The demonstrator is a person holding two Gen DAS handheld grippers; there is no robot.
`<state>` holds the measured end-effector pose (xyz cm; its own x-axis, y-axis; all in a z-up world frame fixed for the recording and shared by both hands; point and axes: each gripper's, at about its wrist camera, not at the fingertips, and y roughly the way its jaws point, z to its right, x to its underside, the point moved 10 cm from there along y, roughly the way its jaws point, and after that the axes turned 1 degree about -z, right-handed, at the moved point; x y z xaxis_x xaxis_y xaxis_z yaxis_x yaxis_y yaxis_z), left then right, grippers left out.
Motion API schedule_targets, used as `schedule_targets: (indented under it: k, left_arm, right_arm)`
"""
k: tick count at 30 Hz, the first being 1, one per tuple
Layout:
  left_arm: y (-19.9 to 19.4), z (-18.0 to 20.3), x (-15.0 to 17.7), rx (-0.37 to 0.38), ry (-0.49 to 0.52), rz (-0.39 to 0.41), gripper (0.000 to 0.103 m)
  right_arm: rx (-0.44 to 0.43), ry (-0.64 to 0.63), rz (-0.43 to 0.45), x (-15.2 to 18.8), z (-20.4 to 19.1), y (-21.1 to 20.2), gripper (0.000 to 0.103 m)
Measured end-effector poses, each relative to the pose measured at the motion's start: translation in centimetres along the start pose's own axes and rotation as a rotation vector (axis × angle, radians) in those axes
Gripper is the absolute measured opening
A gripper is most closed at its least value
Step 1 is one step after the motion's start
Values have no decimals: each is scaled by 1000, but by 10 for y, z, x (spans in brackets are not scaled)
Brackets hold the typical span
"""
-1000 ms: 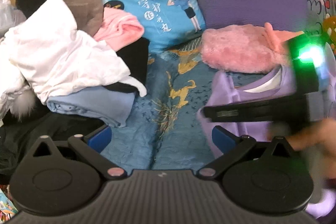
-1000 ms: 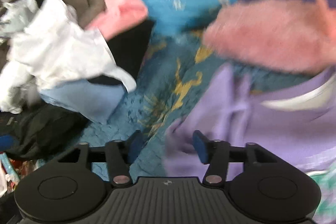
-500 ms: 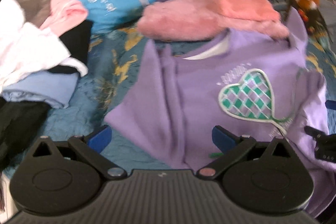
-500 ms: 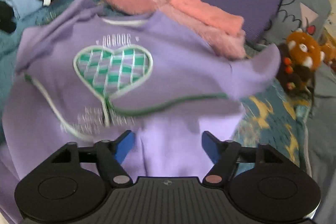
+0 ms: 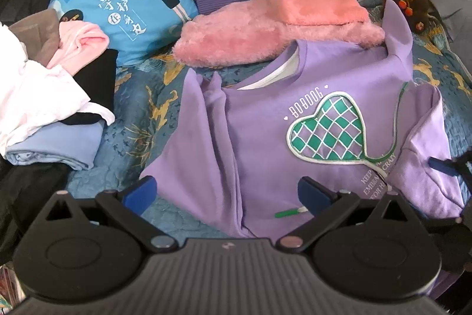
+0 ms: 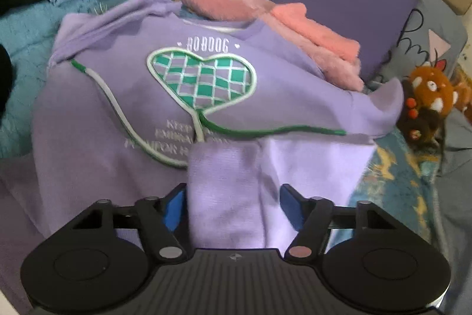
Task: Fold clothes
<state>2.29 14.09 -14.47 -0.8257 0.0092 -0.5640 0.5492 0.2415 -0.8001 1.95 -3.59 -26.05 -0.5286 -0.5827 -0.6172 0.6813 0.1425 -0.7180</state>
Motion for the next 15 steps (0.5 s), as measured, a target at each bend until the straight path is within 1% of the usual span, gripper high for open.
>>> schedule_targets:
  k: [2,3,4,5,7,10,13,15]
  left_arm:
    - [1,3,1,-1,11,-3,103]
    - [1,5,1,-2,16,-5,103]
    - [1,6,1,-2,22,-7,103]
    - [1,8,2,-2,27,-8,103]
    - [2,11,3,-3,38,-12,103]
    - [5,16,4,-1,45,-19,103]
    - [7,24,5,6,58,-21,103]
    - [8,31,5,9,74,-20,103]
  right_arm:
    - [4,21,-3,-2,4,5,50]
    - [12,63,-17,-3,10,6,28]
    - [31,111,-29,-3,19,5,12]
    - [44,162,-36,-2,28,3,12]
    - [50,267,-20,0,52,-7,11]
    - [123,399,-9,15,97,-30,11]
    - [165,580,-11,47,144,-60,10]
    - [176,662,-44,75,162,-75,10]
